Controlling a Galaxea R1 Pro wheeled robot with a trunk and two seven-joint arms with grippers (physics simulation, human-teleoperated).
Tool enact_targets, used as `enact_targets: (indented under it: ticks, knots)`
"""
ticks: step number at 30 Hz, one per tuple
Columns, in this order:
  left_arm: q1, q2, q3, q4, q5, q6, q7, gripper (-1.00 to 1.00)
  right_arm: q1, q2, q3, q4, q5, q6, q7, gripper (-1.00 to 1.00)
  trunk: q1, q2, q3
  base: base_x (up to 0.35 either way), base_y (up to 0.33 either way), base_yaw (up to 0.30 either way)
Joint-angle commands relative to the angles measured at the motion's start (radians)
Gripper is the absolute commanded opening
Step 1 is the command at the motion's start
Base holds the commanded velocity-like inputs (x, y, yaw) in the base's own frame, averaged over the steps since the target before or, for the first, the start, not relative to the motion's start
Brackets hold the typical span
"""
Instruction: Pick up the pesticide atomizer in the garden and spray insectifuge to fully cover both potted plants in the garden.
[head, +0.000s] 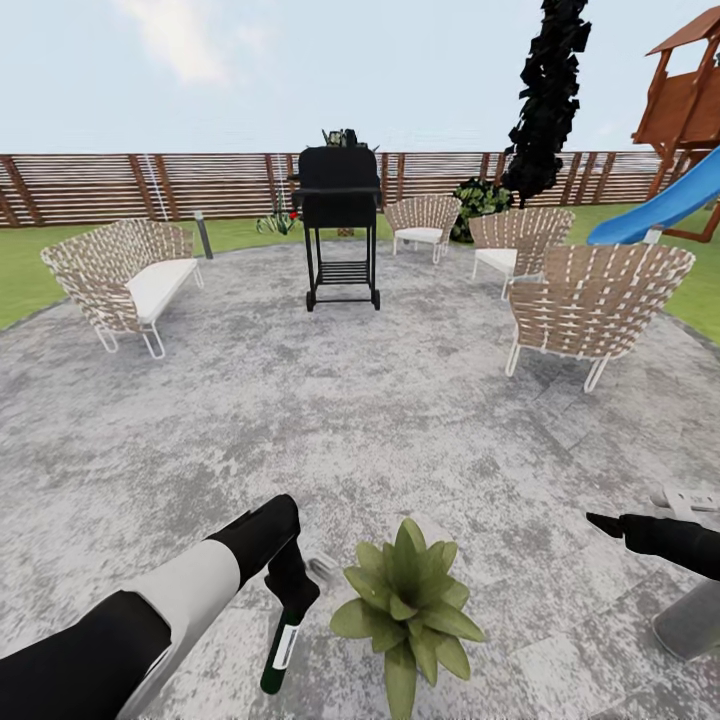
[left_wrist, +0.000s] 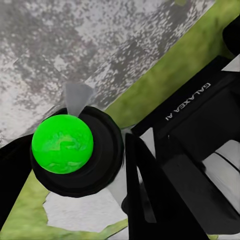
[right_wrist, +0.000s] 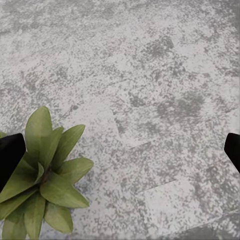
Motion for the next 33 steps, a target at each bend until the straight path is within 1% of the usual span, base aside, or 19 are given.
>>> enact_targets:
  ticks: [1,7,17,22,24,28,33]
  knots:
    - [-0.001,0.000,0.000,-0.002,-0.010,0.004,-0.007,-1.00,-0.001,0.000,-0.001,-0.001,0.010,0.004,0.010,1.00,0.000,0.000,-0.001,0.000,0.000,0.000]
    - [0.000,0.000,0.000,-0.002,-0.010,0.002,-0.003,-1.00,-0.001,0.001,-0.001,-0.001,0.010,0.004,0.010,1.00,0.000,0.000,-0.004,0.000,0.000,-0.032]
    - [0.000,0.001,0.000,-0.003,-0.010,0.002,-0.002,-1.00,-0.001,0.000,0.002,-0.001,0.010,0.004,0.010,1.00,0.000,0.000,-0.015,0.000,0.000,-0.169]
    - [0.002,0.001,0.000,-0.003,-0.011,0.002,-0.001,-1.00,-0.001,0.000,0.002,-0.001,0.014,0.004,0.010,1.00,0.000,0.000,-0.017,0.000,0.000,-0.065]
    - [0.002,0.000,0.001,-0.003,-0.010,0.002,0.000,-1.00,-0.001,-0.001,-0.003,-0.001,0.014,0.005,0.010,1.00,0.000,0.000,-0.017,0.000,0.000,-0.016]
    - [0.001,0.000,0.001,-0.003,-0.010,0.002,0.001,-1.00,-0.001,-0.001,-0.032,-0.001,0.012,0.005,0.010,1.00,0.000,0.000,-0.018,0.000,0.000,-0.005]
    - [0.001,0.000,0.001,-0.003,-0.011,0.002,0.002,-1.00,-0.001,-0.002,-0.039,-0.001,0.011,0.005,0.010,1.00,0.000,0.000,-0.024,0.000,0.000,-0.001]
